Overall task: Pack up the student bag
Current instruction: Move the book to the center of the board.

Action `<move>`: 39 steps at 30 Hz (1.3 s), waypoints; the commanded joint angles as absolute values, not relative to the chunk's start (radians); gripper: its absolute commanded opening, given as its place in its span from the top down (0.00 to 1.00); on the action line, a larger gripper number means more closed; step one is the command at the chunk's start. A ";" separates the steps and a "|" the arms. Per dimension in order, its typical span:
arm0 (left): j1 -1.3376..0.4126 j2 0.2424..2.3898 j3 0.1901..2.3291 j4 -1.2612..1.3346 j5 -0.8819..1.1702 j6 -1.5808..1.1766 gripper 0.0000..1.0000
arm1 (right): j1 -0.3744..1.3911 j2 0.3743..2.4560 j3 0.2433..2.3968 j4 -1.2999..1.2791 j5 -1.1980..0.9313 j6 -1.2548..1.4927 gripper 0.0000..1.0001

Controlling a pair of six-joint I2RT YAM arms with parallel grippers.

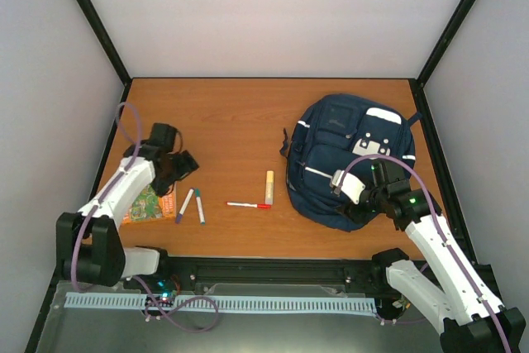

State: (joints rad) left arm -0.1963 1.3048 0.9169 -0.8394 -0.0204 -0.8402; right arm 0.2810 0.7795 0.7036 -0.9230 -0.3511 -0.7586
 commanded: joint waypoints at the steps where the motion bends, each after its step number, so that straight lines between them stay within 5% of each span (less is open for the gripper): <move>1: 0.012 1.243 0.848 -0.892 0.054 -0.836 0.00 | 0.279 0.775 0.709 -0.900 -0.344 -0.737 0.32; 22: 0.445 1.059 0.692 -1.001 0.068 -0.863 0.00 | 0.279 0.763 0.689 -0.871 -0.345 -0.730 0.31; 39: 0.476 1.444 0.791 -0.711 0.047 -0.854 0.00 | 0.279 0.765 0.684 -0.877 -0.324 -0.739 0.31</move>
State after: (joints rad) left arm 0.4751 1.3621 0.7269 -0.8280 0.0898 -0.8864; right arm 0.2810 0.7692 0.6983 -0.8856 -0.3275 -0.7395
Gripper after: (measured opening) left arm 0.998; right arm 0.693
